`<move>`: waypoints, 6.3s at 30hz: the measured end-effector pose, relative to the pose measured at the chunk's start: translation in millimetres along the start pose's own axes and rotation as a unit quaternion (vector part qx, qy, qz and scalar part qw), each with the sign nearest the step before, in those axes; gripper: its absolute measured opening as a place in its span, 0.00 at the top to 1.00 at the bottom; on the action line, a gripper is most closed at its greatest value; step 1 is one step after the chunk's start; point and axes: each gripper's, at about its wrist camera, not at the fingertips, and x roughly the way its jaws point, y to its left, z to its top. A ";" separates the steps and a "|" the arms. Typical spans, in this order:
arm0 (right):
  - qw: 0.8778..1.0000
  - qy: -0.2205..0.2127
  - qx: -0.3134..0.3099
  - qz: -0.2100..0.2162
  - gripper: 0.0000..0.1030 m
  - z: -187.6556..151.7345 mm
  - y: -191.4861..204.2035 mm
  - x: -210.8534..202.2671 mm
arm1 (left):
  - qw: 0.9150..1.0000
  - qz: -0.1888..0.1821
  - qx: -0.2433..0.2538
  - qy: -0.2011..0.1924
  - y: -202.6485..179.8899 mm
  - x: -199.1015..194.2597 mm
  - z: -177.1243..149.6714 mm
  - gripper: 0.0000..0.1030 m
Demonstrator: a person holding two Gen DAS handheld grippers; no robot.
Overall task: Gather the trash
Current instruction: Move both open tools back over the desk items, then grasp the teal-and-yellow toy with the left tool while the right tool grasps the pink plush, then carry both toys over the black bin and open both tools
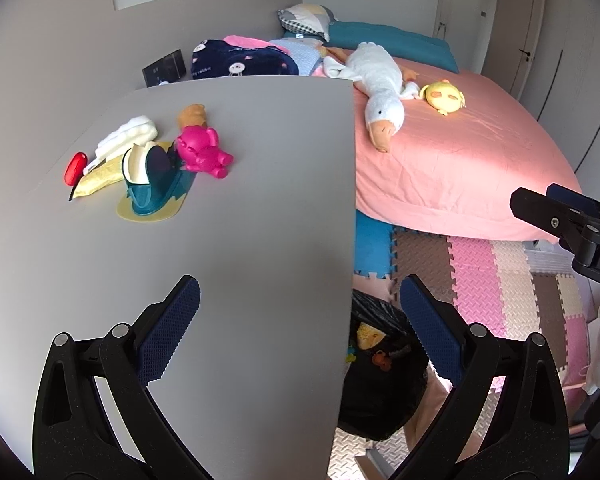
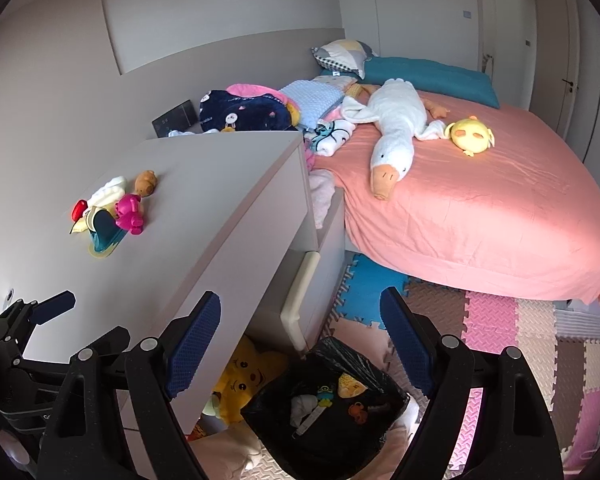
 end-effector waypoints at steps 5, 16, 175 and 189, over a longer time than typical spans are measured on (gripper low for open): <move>1.000 0.003 -0.008 0.015 0.20 2.8 17.3 11.5 | 1.000 0.008 -0.013 0.003 18.6 4.7 0.2 0.06; 0.999 -0.004 -0.005 0.042 0.20 11.4 41.0 30.4 | 0.999 0.025 -0.043 0.008 59.3 17.6 4.3 0.06; 0.998 -0.033 -0.034 0.039 0.58 44.5 38.2 -22.3 | 0.988 -0.106 -0.103 -0.048 44.0 -38.3 46.2 0.66; 0.999 -0.038 -0.020 0.012 0.58 14.8 -5.4 -54.6 | 0.990 -0.130 -0.051 -0.037 -24.0 -46.0 30.9 0.66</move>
